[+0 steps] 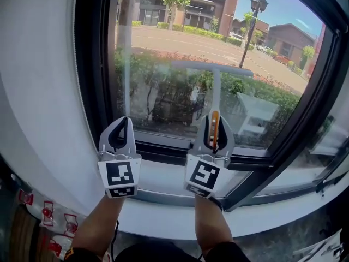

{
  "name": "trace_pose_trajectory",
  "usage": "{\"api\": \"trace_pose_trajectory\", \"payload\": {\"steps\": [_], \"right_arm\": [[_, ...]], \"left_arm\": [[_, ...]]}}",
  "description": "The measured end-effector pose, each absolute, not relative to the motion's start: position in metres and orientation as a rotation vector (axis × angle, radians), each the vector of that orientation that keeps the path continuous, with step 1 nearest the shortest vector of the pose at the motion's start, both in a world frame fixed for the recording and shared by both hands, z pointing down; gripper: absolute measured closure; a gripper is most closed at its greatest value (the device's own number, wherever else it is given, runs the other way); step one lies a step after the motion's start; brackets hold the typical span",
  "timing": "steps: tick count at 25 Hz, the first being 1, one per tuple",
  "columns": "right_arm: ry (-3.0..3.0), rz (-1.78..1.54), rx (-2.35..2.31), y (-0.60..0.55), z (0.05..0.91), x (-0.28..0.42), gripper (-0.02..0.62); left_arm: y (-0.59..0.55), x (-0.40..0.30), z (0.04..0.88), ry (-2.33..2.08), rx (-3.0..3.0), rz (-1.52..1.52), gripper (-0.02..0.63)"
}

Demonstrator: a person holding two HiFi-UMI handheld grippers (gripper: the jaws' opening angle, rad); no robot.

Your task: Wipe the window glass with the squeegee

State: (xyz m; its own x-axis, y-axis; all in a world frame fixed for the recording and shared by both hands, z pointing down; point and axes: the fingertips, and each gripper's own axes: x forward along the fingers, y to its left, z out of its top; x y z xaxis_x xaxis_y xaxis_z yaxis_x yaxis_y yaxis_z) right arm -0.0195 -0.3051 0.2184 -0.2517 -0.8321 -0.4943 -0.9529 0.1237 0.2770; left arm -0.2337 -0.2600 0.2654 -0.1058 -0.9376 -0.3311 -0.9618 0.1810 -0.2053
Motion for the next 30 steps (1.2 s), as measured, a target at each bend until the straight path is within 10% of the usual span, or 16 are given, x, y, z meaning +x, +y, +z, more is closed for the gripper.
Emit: {"api": "trace_pose_trajectory", "payload": {"steps": [12, 30], "right_arm": [[2.249, 0.827, -1.693, -0.303, 0.187, -0.163, 0.477], [2.27, 0.882, -1.789, -0.333, 0.2, -0.196, 0.477]], "left_arm": [[-0.236, -0.304, 0.246, 2.169, -1.743, 0.156, 0.6], [-0.251, -0.304, 0.301, 2.15, -1.845, 0.135, 0.601]]}}
